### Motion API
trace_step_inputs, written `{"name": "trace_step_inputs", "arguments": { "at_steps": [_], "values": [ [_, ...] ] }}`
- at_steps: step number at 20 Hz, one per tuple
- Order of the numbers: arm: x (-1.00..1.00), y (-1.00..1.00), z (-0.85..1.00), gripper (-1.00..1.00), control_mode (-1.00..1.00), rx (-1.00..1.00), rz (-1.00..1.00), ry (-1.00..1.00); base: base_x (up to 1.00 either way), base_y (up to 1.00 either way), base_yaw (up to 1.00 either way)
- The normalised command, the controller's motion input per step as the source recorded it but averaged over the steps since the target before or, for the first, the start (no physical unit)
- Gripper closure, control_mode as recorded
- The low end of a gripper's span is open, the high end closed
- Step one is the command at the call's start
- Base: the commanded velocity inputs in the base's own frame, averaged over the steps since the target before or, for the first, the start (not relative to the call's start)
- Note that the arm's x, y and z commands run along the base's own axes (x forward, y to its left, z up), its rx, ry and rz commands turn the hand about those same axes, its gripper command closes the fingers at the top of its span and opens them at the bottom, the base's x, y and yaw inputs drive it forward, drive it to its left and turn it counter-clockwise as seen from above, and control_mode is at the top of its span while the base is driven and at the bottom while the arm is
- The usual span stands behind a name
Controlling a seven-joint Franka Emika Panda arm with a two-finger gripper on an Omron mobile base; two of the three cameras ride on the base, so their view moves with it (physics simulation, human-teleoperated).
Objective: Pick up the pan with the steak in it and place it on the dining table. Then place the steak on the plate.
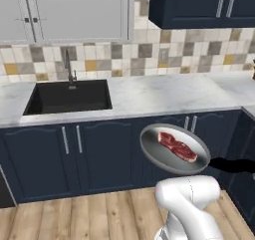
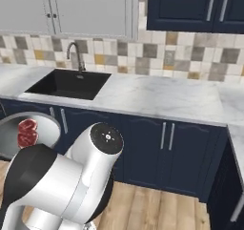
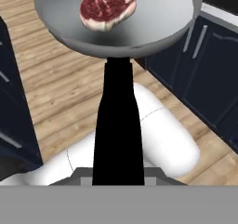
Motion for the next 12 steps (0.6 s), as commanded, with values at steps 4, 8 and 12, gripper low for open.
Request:
{"name": "trace_step_inputs", "arguments": {
  "at_steps": [4,8,12],
  "values": [
    [0.00,0.00,0.00,1.00,1.00,0.00,0.00,0.00,0.14,-0.02,0.39],
    [0.00,0.00,0.00,1.00,1.00,0.00,0.00,0.00,-0.05,0.00,0.47],
    [0.00,0.00,0.00,1.00,1.00,0.00,0.00,0.00,-0.05,0.00,0.47]
  ]
}}
